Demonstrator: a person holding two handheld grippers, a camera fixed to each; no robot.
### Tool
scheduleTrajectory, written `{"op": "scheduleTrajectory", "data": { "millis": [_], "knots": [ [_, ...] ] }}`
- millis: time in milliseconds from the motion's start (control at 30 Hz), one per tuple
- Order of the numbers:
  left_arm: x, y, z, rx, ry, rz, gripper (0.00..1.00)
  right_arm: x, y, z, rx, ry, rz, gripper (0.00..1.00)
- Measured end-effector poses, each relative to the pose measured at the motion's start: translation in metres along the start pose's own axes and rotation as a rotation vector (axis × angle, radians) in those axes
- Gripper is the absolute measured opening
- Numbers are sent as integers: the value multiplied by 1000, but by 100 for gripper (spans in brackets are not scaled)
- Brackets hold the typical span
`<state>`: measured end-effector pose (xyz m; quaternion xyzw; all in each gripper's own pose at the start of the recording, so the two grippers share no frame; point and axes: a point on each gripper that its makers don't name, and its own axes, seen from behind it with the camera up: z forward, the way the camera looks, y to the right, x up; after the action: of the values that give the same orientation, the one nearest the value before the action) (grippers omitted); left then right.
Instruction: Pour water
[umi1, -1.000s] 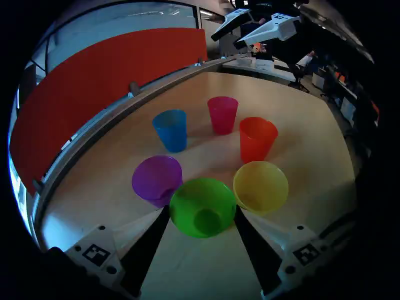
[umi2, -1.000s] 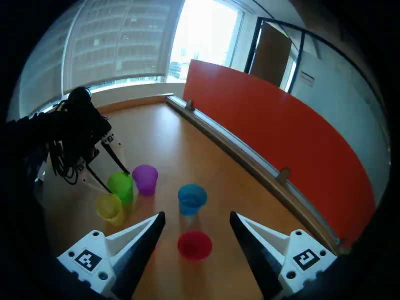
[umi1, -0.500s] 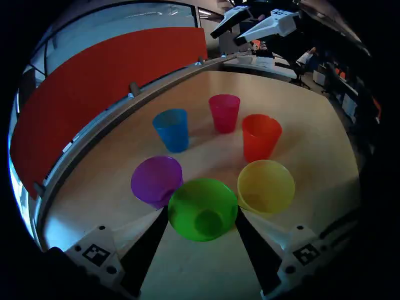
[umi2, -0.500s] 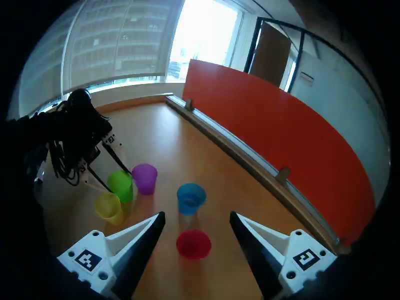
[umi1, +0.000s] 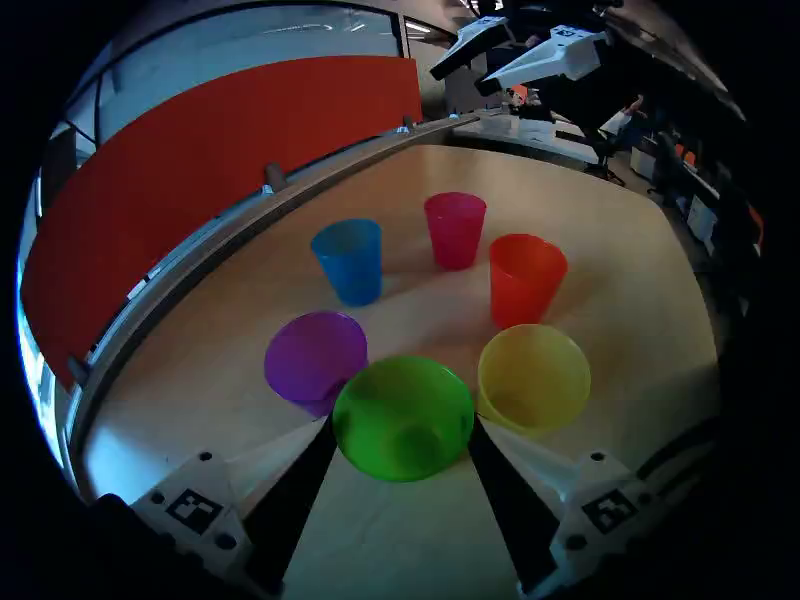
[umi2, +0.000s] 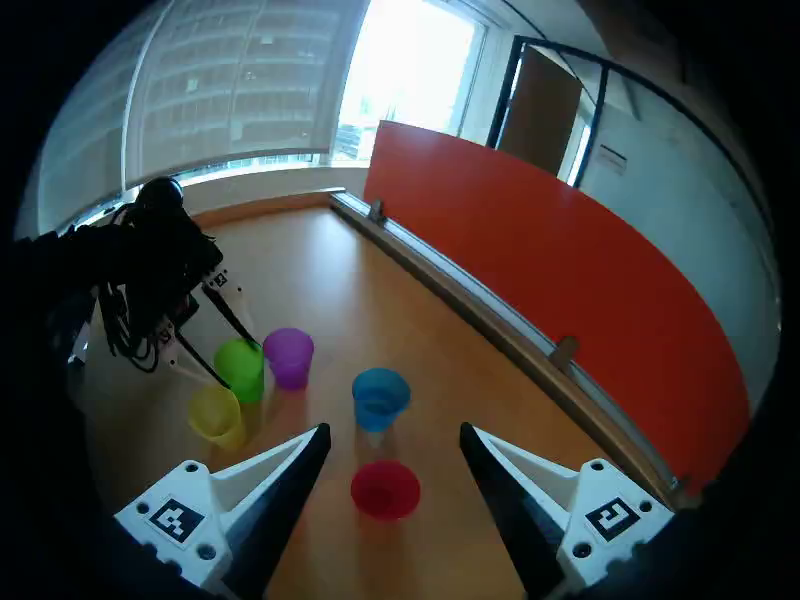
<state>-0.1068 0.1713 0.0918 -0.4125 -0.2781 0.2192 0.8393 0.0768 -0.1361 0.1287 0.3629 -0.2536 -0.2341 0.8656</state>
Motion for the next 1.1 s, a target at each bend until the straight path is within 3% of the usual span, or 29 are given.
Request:
{"op": "scheduleTrajectory", "data": {
  "millis": [467,1100],
  "knots": [
    [9,-1,-15,23,33,6,89,3,2,-2,-4,7,1,100],
    [38,-4,-52,83,143,-21,89,8,2,5,3,9,15,100]
  ]
}}
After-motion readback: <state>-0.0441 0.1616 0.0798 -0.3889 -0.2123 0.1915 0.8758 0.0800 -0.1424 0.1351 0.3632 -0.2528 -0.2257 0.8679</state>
